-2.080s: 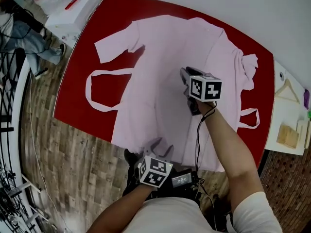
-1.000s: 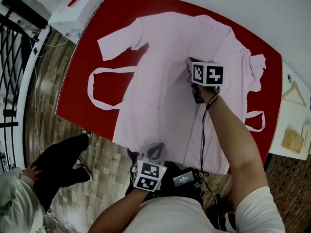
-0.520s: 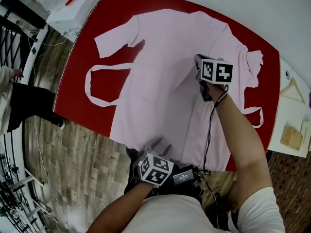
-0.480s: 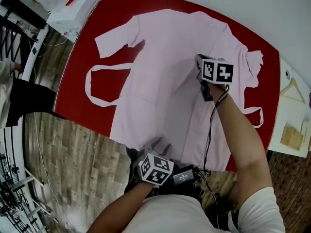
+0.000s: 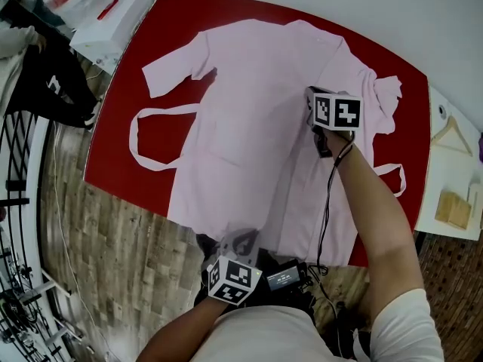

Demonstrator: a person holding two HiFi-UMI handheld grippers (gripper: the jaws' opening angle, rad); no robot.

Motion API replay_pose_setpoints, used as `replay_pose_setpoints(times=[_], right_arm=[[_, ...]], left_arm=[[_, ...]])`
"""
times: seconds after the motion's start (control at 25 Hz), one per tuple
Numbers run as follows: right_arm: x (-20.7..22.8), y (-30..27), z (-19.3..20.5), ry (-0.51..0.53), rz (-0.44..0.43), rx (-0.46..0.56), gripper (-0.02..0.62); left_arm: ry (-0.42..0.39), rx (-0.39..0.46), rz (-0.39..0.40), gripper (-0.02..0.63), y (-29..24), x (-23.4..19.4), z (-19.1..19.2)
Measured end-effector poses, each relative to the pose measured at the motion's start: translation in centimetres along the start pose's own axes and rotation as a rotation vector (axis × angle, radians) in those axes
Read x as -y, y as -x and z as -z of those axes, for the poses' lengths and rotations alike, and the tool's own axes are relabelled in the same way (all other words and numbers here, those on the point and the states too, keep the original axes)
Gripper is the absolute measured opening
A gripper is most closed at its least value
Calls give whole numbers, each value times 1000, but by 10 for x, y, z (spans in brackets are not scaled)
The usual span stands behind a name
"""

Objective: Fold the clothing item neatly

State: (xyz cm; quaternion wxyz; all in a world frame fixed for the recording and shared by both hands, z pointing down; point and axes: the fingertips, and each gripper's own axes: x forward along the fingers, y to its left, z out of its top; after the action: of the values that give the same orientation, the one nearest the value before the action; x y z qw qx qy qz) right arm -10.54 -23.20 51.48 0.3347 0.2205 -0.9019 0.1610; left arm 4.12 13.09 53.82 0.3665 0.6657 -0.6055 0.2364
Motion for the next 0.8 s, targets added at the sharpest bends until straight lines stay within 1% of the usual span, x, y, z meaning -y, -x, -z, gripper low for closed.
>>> replay_pose_setpoints(times=[0.12,0.28,0.48,0.8], right_arm=[[10,1,6,3,22,-16,23],[18,-1,16,10,38,-36,23],[24,-9,26,28,61,-56,23],[32,-17,24,65,88,-57,23]], left_arm=[[-10,7,23,12,2,8,0],[-19,-10,52,13,-3,15,6],[-25,-18,62,14,-10,18,8],[7,-5,100,14,-20,33,-5]])
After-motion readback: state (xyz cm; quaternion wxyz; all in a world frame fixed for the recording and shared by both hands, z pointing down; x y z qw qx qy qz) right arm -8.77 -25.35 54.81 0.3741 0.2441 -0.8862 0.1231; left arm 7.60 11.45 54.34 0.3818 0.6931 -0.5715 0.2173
